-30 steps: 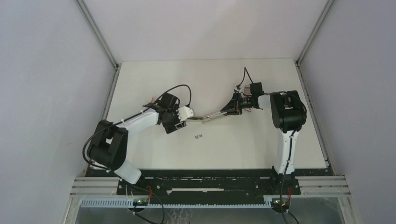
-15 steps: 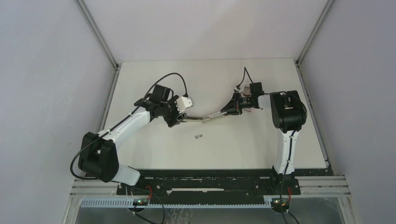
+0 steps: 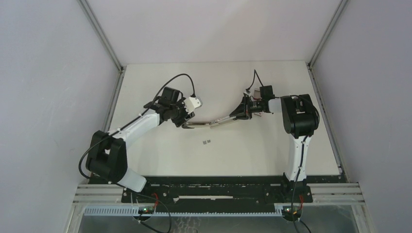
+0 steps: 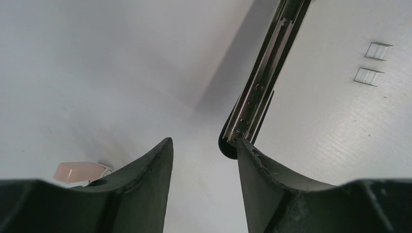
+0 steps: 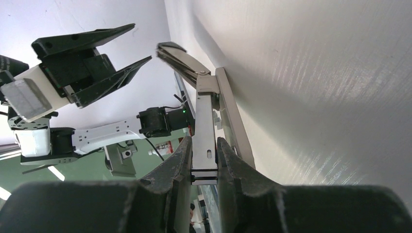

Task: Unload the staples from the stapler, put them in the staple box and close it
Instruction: Unload the staple at the center of the board.

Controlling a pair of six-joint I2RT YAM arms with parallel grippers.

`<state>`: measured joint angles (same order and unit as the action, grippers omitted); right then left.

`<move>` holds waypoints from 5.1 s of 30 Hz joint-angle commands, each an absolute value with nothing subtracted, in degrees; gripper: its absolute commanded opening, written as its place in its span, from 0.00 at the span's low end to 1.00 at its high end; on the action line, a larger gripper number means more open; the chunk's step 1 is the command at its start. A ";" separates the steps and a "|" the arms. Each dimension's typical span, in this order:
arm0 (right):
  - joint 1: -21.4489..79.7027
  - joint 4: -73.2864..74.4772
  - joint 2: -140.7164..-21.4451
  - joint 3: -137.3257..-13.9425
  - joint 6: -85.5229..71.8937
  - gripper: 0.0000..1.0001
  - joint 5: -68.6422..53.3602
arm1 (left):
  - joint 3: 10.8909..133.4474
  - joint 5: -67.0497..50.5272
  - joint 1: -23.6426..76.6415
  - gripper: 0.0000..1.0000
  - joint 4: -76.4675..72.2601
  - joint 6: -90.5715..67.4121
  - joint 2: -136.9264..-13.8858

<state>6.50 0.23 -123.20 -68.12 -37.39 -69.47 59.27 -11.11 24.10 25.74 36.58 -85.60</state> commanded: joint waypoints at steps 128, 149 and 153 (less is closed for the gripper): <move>10.11 19.95 -112.59 -78.75 -14.71 0.44 -73.36 | 107.81 -72.24 19.49 0.00 69.11 28.07 -130.91; 4.70 27.61 -109.34 -80.57 -10.57 0.45 -63.41 | 108.96 -39.27 18.87 0.00 53.35 14.82 -129.63; 4.58 28.24 -108.22 -80.74 -9.68 0.45 -62.86 | 107.01 -33.80 19.55 0.00 50.58 14.88 -128.02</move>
<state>4.84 27.62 -112.49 -78.37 -12.27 -63.42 106.52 -39.46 18.98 53.87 16.47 -132.22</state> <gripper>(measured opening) 0.448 0.428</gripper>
